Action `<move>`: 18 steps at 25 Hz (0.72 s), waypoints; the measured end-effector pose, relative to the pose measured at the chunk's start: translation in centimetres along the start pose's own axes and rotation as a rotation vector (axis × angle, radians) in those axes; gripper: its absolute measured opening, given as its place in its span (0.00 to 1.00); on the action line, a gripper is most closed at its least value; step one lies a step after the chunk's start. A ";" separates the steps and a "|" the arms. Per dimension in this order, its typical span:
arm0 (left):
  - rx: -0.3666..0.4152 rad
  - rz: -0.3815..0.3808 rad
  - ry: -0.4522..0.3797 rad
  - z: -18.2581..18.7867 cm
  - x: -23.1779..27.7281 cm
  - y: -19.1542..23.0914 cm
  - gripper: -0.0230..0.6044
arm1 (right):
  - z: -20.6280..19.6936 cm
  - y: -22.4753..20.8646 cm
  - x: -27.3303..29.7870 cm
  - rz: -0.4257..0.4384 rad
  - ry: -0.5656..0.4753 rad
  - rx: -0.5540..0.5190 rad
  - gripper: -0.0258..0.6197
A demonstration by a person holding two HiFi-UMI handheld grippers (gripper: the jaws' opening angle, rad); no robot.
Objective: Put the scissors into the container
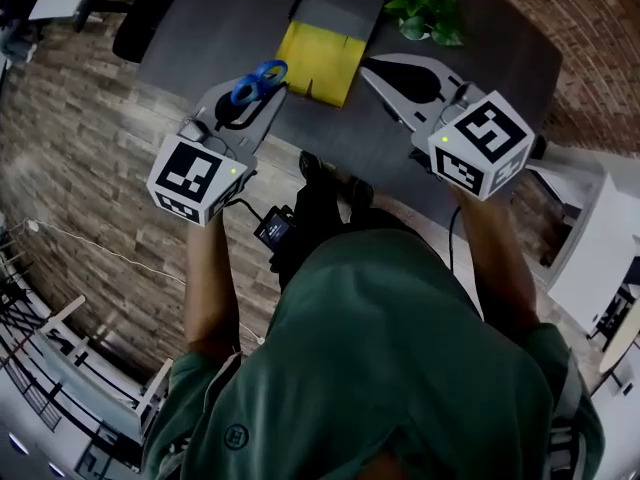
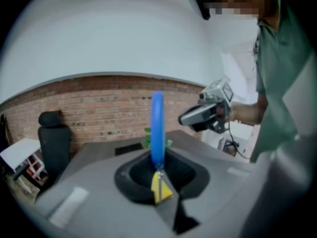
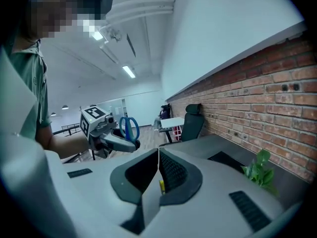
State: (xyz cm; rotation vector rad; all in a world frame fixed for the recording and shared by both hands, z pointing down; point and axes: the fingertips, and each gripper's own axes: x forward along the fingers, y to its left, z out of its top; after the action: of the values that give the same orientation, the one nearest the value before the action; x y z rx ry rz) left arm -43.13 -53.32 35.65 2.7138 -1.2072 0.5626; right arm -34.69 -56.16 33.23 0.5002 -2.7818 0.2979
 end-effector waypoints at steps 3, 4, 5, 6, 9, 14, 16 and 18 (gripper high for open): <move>-0.006 -0.031 0.029 -1.1 1.8 0.7 0.09 | -1.0 -1.0 0.8 -0.010 0.021 0.027 0.05; -0.008 -0.042 0.040 -1.6 2.4 0.9 0.09 | -1.4 -1.2 1.1 -0.012 0.029 0.035 0.05; -0.010 -0.051 0.053 -2.0 2.9 1.1 0.09 | -1.7 -1.5 1.3 -0.016 0.036 0.043 0.05; -0.010 -0.060 0.066 -2.5 3.4 1.4 0.09 | -1.9 -1.7 1.5 -0.021 0.041 0.052 0.05; -0.004 -0.075 0.104 -4.1 4.8 2.2 0.09 | -2.6 -2.4 2.3 -0.033 0.053 0.069 0.05; -0.004 -0.094 0.165 -6.8 6.9 3.2 0.09 | -4.1 -3.4 3.5 -0.047 0.074 0.099 0.05; -0.016 -0.104 0.188 -8.0 7.6 3.4 0.10 | -4.8 -3.7 3.9 -0.051 0.085 0.112 0.05; -0.025 -0.113 0.210 -9.2 8.5 3.7 0.09 | -5.4 -4.1 4.3 -0.056 0.093 0.122 0.05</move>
State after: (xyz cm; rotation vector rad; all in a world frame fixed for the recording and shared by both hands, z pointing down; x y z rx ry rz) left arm -43.29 -59.34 47.24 2.6027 -0.9965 0.7880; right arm -35.66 -59.83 40.26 0.5766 -2.6659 0.4674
